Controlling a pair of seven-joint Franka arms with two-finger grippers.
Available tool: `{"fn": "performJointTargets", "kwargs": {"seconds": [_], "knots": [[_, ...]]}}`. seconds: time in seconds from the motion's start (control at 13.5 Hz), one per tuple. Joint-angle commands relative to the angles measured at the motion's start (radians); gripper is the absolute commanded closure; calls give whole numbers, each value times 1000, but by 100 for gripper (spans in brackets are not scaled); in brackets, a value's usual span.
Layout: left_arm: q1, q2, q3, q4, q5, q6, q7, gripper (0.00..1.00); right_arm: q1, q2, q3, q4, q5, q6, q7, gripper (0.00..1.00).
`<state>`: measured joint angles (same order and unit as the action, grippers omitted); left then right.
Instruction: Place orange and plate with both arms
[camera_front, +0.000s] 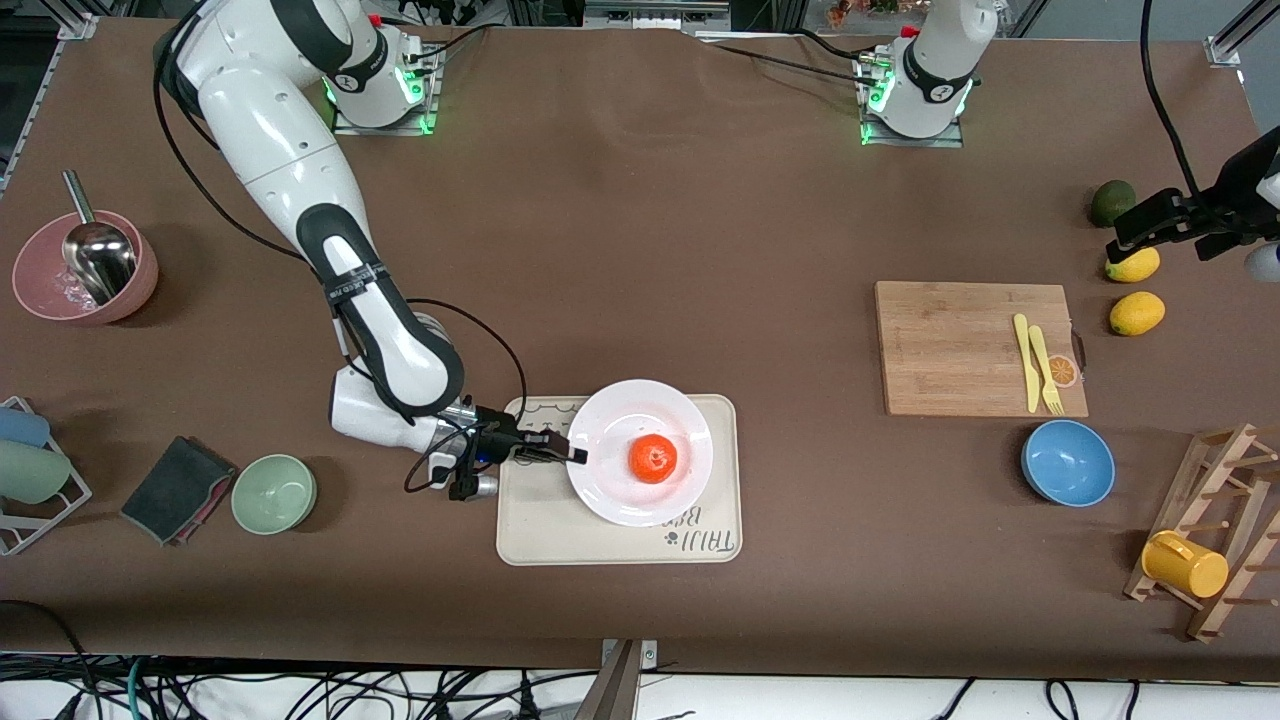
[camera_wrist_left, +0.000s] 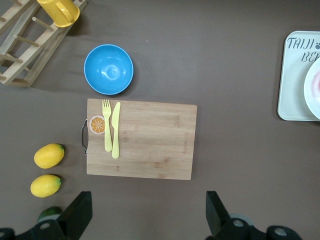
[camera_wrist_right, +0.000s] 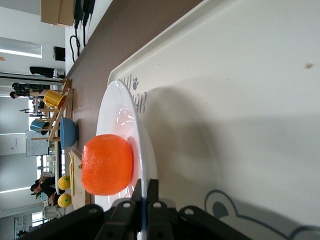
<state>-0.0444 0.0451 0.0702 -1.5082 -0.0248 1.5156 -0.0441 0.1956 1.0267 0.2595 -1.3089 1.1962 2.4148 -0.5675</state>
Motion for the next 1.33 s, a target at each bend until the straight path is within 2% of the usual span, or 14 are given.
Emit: {"fn": "performJointTargets", "kwargs": {"seconds": [0.0, 0.07, 0.15, 0.22, 0.37, 0.59, 0.67, 0.89, 1.04, 1.26], "knots": [[0, -22, 0, -21, -12, 6, 23, 0, 1, 41, 9, 54, -18, -2, 11, 100], [1, -24, 0, -21, -12, 6, 23, 0, -1, 41, 9, 54, -20, -2, 17, 80], [1, -24, 0, -21, -12, 5, 23, 0, -1, 39, 7, 53, -20, -2, 17, 35], [1, -24, 2, -21, -12, 5, 23, 0, 1, 33, 1, 53, -21, -2, 21, 19], [1, -24, 0, -21, -12, 5, 23, 0, 8, 18, -22, 50, -70, -6, 23, 0], [3, -24, 2, -21, -12, 5, 23, 0, 15, -39, -35, 10, -284, -8, 91, 0], [4, -22, 2, -21, -12, 5, 23, 0, 24, -66, -43, 4, -391, -11, 175, 0], [4, -24, 2, -21, -12, 3, 23, 0, 48, -129, -43, -4, -810, -40, 470, 0], [4, -24, 2, -21, -12, 2, 23, 0, 53, -172, -43, -4, -1017, -132, 544, 0], [6, -24, 2, -21, -12, 1, 23, 0, 51, -276, -86, -7, -1220, -409, 583, 0]]}}
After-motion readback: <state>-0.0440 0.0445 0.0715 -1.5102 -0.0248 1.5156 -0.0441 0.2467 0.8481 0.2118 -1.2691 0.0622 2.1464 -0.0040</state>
